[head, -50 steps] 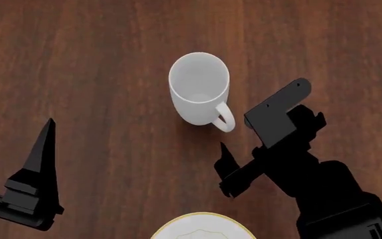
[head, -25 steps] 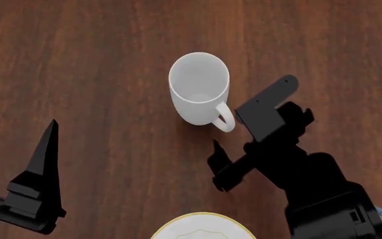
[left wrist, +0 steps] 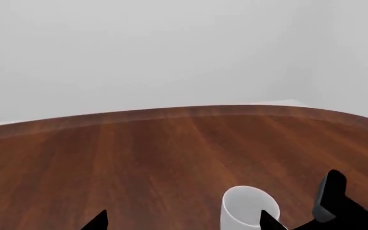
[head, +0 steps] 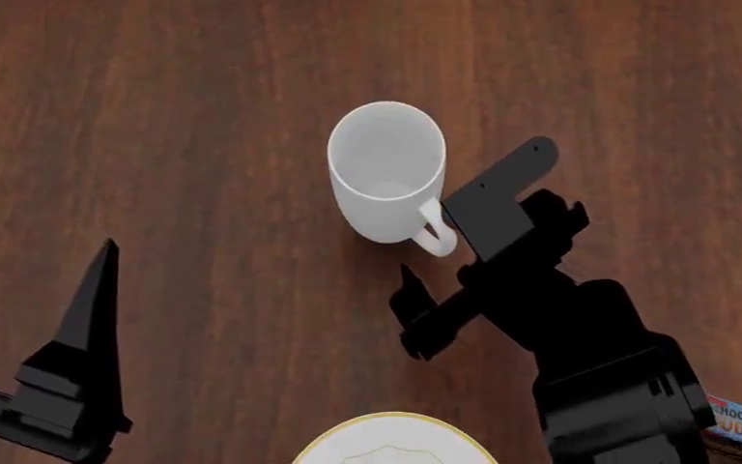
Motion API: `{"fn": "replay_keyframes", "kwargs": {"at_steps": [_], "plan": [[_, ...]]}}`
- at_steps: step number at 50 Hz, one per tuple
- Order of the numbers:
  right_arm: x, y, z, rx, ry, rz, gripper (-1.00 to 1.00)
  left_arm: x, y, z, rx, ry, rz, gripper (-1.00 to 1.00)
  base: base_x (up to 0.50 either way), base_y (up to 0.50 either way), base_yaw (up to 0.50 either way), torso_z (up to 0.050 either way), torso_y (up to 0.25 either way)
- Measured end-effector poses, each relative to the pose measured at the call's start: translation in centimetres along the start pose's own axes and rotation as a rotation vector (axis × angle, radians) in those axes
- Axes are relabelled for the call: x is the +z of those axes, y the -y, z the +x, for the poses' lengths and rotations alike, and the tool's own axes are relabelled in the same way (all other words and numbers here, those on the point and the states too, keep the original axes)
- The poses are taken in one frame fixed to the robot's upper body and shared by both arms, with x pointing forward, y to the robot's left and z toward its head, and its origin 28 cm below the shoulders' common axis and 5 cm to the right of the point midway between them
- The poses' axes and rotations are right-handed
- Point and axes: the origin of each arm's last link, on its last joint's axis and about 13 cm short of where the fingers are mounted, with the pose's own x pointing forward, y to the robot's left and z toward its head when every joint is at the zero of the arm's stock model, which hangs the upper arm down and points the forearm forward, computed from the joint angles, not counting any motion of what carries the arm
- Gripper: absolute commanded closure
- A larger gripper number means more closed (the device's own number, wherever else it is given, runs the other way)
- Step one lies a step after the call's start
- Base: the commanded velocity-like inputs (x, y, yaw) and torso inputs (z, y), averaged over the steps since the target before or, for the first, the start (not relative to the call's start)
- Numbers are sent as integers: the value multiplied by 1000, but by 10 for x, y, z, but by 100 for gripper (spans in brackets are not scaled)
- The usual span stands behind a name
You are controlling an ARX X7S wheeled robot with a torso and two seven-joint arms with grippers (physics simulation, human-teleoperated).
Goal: Put the white mug on the plate.
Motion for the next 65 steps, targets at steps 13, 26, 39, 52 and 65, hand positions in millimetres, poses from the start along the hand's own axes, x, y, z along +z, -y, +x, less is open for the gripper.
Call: {"fn": "replay_keyframes", "kwargs": {"at_steps": [13,26,39,52,65], "plan": [[-4,0,6,15,17,15,100,1,2,0,-5,-2,6,-100,0,0,0,0,0],[-6,-2,-6,-21,98,31,100,-9,-1,1,17,-28,4,-100,0,0,0,-2,19],[1,-12,-33,-35,177,20,100,-18,-2,-2,19,-52,53,-100,-2,0,0,-28,250],[-2,-27,-65,-45,191,29,100,-25,-9,0,44,-63,65,-100,-1,0,0,-28,250],[-10,-41,-99,-74,190,46,100,-24,-14,0,73,-55,80,-100,0,0,0,-29,242]]}}
